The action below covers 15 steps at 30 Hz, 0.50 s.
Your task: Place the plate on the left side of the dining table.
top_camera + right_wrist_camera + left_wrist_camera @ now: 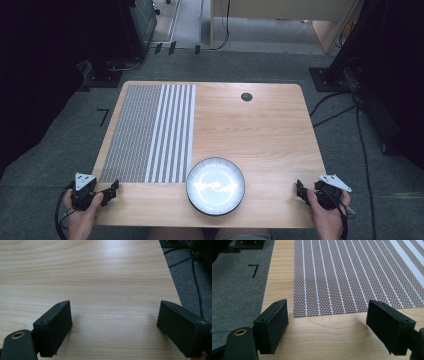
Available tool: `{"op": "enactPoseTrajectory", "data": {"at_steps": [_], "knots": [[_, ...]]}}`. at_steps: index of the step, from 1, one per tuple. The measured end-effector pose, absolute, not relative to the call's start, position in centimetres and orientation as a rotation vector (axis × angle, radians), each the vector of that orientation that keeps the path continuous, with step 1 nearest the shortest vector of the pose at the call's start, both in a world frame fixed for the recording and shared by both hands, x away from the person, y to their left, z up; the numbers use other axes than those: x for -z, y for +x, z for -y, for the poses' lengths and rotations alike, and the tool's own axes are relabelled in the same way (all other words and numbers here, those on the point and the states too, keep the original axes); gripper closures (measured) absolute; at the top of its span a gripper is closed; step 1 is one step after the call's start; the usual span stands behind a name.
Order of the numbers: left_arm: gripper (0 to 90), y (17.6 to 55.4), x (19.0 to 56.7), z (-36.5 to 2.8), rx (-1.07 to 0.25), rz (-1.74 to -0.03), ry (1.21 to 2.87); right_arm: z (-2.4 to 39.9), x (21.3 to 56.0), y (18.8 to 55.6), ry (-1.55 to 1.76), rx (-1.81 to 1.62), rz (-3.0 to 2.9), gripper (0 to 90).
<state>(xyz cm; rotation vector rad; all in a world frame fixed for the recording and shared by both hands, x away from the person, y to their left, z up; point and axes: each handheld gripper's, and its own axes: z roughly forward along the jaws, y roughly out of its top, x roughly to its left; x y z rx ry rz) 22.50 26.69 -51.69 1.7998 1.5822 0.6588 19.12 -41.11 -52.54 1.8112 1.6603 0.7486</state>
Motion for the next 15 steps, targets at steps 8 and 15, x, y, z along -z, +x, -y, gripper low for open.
{"op": "enactPoseTrajectory", "data": {"at_steps": [8, 15], "knots": [[17.9, 22.28, 51.86, -26.76, -0.662, -1.589, 1.757, 41.11, 52.57, 19.24, 1.811, -0.750, -1.665, 10.0], [15.4, 22.51, 51.91, -26.14, -0.703, -1.586, 1.818, 41.01, 52.59, 19.23, 1.823, -0.741, -1.650, 8.9]]}}
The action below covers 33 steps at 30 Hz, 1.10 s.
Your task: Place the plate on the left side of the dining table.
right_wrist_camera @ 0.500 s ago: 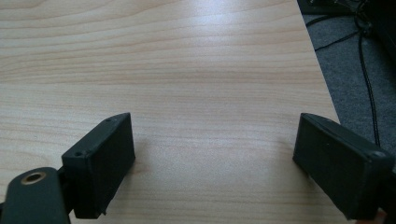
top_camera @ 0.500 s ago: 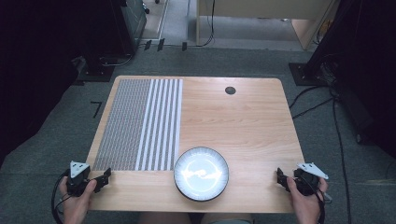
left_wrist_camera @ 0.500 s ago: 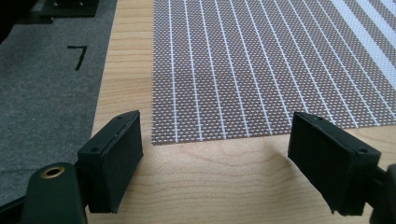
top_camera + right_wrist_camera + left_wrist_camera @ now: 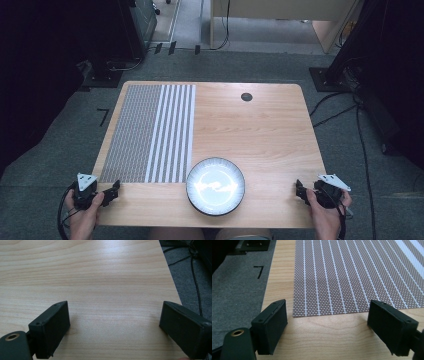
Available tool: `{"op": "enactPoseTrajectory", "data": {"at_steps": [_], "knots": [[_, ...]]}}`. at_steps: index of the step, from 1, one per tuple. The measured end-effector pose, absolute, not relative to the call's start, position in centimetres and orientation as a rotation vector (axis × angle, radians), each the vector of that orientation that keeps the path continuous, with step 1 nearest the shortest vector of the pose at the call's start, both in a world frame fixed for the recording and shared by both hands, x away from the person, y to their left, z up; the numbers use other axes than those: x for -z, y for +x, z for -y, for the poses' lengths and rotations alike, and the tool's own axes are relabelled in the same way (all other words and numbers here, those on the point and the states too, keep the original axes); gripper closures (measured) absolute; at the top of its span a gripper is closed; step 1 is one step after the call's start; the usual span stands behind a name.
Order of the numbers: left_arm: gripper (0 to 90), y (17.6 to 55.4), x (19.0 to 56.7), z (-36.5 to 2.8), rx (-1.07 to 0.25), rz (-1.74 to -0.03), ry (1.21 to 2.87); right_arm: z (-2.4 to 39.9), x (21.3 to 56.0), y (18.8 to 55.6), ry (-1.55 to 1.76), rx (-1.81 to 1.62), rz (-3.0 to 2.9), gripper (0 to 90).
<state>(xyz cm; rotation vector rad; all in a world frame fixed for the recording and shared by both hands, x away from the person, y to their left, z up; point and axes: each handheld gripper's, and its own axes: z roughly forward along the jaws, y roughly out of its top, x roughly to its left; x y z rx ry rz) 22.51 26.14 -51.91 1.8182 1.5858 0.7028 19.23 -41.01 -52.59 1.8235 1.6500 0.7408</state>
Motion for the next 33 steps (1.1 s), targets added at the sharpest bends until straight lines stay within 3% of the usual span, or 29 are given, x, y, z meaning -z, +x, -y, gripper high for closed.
{"op": "enactPoseTrajectory", "data": {"at_steps": [12, 17, 22, 33], "knots": [[13.7, 22.5, 51.8, -26.3, -0.691, -1.578, 1.837, 41.0, 52.6, 19.2, 1.826, -0.740, -1.649, 8.9], [13.7, 22.3, 51.1, -27.6, -0.582, -1.588, 1.731, 41.0, 52.6, 19.2, 1.826, -0.739, -1.648, 8.5], [13.8, 22.2, 50.3, -28.0, -0.606, -1.617, 1.654, 41.0, 52.6, 19.3, 1.831, -0.737, -1.643, 8.3], [13.8, 22.5, 49.4, -25.3, -0.658, -1.576, 1.723, 40.6, 52.5, 19.3, 1.835, -0.714, -1.615, 8.6]]}}
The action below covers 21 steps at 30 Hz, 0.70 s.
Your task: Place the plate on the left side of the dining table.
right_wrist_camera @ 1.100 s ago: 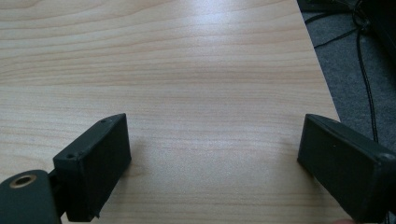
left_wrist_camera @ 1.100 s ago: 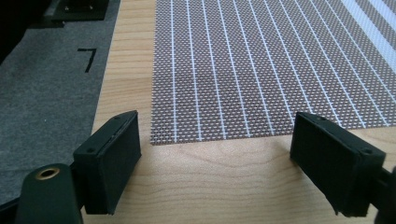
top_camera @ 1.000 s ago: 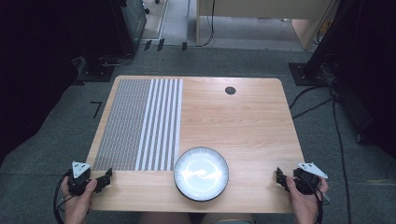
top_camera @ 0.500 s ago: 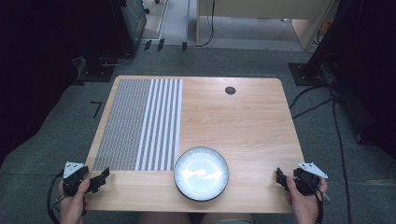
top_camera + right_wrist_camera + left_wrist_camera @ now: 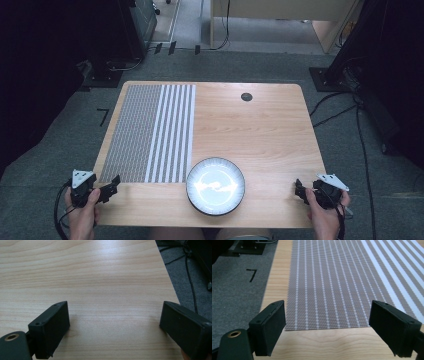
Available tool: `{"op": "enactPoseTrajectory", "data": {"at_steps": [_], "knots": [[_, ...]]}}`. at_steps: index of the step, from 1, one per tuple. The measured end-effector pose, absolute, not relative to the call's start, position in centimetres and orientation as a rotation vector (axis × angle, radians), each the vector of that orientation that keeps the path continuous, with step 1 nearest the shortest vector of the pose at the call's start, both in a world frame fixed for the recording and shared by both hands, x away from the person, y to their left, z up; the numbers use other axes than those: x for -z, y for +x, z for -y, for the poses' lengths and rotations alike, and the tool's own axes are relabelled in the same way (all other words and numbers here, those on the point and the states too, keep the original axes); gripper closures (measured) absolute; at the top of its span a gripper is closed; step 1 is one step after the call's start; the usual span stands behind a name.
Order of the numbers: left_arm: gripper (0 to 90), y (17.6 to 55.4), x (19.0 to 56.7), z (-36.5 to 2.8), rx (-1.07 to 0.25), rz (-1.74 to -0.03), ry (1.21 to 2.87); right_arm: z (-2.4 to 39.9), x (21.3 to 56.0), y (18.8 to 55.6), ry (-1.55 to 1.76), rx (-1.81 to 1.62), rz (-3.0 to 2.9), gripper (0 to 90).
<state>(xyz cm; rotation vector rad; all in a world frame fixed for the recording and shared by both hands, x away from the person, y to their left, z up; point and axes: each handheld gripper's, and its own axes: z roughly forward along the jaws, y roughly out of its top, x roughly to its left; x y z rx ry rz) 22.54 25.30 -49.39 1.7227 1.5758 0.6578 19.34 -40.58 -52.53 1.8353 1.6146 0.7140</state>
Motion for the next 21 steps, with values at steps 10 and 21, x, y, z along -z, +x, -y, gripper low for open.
{"op": "enactPoseTrajectory", "data": {"at_steps": [10, 21], "knots": [[13.8, 23.3, 47.8, -22.2, -0.677, -1.499, 1.759, 39.4, 51.0, 20.1, 1.840, -0.796, -1.605, 9.6], [13.7, 24.8, 46.4, -19.2, -0.689, -1.422, 1.816, 38.5, 48.1, 21.8, 1.861, -0.933, -1.549, 13.4]]}}
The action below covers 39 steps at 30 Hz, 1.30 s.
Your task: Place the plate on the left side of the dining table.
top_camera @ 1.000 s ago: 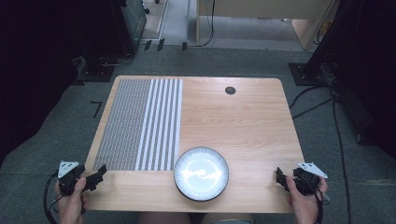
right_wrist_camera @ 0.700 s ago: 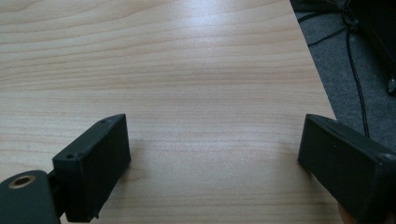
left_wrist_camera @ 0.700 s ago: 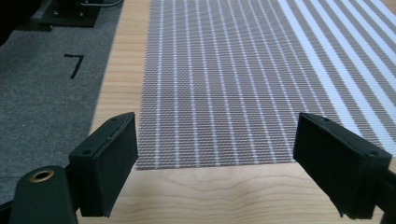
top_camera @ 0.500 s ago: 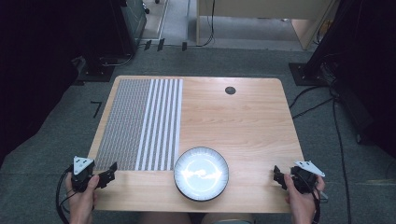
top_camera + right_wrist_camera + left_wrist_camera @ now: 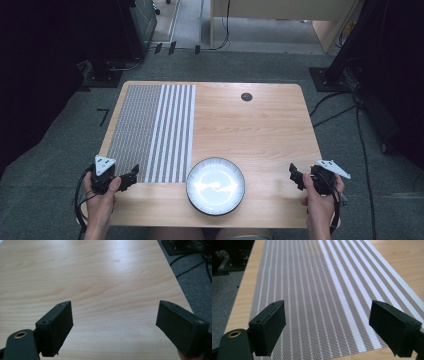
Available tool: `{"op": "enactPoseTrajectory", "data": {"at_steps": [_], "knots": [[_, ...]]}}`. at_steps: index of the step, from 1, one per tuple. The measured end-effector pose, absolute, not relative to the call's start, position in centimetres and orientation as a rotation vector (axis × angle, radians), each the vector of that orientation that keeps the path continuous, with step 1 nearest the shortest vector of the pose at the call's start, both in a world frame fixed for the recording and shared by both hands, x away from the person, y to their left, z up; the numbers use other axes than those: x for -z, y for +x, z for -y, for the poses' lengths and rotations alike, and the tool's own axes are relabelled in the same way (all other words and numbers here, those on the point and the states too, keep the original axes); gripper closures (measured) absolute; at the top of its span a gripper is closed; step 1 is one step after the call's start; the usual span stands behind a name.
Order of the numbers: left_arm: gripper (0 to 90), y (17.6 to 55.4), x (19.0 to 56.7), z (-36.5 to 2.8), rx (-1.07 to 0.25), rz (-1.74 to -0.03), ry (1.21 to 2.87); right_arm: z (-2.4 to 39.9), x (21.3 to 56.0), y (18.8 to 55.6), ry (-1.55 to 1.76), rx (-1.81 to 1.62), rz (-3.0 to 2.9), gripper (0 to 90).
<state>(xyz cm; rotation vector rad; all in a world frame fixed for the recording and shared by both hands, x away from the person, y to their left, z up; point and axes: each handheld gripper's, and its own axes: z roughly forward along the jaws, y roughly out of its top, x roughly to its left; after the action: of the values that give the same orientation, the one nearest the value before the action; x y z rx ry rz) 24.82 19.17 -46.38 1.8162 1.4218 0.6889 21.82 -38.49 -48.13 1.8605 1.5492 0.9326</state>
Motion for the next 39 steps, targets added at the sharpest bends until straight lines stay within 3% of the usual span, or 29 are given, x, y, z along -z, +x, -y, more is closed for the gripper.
{"op": "enactPoseTrajectory", "data": {"at_steps": [14, 39], "knots": [[13.7, 24.7, 46.5, -14.2, -0.606, -1.292, 1.862, 35.7, 47.1, 21.9, 1.811, -1.035, -1.588, 13.5], [13.7, 23.8, 46.9, -10.1, -0.509, -1.222, 1.895, 30.9, 46.3, 21.2, 1.732, -1.110, -1.703, 13.6]]}}
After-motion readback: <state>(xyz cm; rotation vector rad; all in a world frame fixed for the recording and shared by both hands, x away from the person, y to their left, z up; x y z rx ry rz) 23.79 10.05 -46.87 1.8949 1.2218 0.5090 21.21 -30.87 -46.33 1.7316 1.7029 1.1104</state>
